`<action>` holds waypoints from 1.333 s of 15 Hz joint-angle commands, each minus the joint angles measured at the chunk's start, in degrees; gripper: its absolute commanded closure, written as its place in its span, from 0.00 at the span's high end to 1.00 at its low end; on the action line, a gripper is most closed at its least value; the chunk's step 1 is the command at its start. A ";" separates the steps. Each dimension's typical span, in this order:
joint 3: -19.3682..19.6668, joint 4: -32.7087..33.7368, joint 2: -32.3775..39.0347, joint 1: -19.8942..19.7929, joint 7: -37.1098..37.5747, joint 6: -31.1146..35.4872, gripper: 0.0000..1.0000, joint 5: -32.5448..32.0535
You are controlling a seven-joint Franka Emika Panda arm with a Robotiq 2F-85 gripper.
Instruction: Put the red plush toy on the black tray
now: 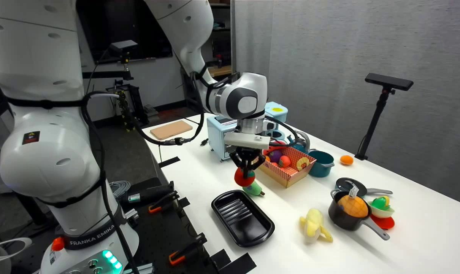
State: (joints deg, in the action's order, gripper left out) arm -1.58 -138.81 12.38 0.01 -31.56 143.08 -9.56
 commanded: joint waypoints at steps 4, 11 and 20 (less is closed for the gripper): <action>0.91 -13.08 -9.30 -0.21 5.05 0.49 0.50 -3.71; 0.49 -16.22 -10.82 0.28 8.53 -0.39 0.99 -5.35; 0.46 -14.29 -8.01 -0.16 6.26 -0.17 1.00 -3.70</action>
State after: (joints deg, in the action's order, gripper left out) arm -1.09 -153.19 4.38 -0.14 -25.28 143.05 -13.32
